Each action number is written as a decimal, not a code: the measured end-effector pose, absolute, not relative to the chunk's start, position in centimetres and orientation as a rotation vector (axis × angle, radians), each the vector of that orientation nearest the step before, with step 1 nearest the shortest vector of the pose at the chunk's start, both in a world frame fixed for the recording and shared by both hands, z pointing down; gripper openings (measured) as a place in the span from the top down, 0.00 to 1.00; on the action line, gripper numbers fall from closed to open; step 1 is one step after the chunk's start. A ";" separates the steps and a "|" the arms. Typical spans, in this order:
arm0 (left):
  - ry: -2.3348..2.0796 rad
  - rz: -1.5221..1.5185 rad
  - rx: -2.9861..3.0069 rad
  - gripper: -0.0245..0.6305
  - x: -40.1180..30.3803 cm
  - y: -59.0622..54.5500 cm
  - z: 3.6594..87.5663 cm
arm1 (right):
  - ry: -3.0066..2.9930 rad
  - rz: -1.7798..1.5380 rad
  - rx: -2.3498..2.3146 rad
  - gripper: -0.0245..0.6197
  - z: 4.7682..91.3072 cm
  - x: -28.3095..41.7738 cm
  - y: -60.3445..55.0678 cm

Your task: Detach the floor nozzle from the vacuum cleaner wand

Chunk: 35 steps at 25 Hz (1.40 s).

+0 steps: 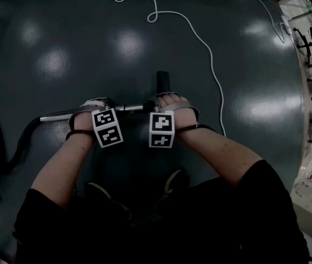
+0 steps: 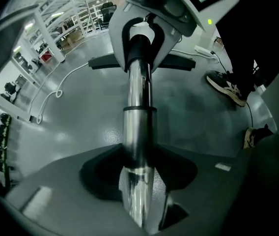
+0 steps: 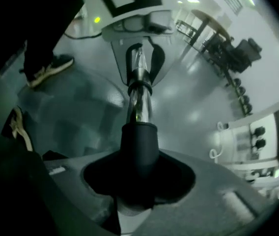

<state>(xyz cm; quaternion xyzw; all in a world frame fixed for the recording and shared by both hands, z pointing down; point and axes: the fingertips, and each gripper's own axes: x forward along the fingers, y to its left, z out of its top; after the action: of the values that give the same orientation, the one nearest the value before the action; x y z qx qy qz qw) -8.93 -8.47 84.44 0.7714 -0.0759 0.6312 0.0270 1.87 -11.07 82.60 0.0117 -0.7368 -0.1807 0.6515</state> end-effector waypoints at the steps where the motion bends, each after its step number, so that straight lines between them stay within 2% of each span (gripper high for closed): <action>1: -0.249 1.938 2.383 0.67 -9.0 -8.7 84.3 | -1.633 -0.525 0.065 0.74 82.4 1.9 -12.0; 3: -0.278 1.906 2.381 0.67 -9.0 -9.3 84.1 | -1.569 -0.687 0.114 0.73 82.0 1.8 -13.6; 5: -0.287 1.885 2.378 0.67 -8.9 -9.5 84.2 | -1.578 -0.683 0.107 0.73 82.2 1.8 -13.9; 16: -0.230 1.926 2.414 0.67 -8.8 -8.3 84.6 | -1.849 0.223 -0.192 0.75 82.3 1.9 -9.0; 20: -0.218 1.919 2.418 0.67 -8.6 -8.0 84.8 | -1.865 0.377 -0.260 0.74 81.8 1.5 -8.3; 23: -0.234 1.918 2.416 0.67 -8.8 -8.2 84.9 | -1.872 0.215 -0.204 0.75 82.2 1.0 -8.9; 29: -0.245 1.885 2.412 0.67 -9.1 -8.6 84.6 | -1.705 -0.437 0.040 0.75 83.2 1.8 -11.6; 33: -0.281 1.876 2.414 0.67 -9.2 -9.1 84.3 | -1.639 -0.663 0.132 0.75 82.6 1.7 -13.3; 35: -0.286 1.876 2.410 0.67 -9.3 -9.3 84.3 | -1.643 -0.661 0.135 0.75 82.6 1.6 -13.5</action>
<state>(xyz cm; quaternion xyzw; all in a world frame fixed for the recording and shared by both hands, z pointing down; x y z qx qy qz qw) -9.29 -9.26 84.28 0.7850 -0.0932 0.6113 0.0369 1.61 -13.47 82.64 0.0590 -0.7177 -0.2888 0.6309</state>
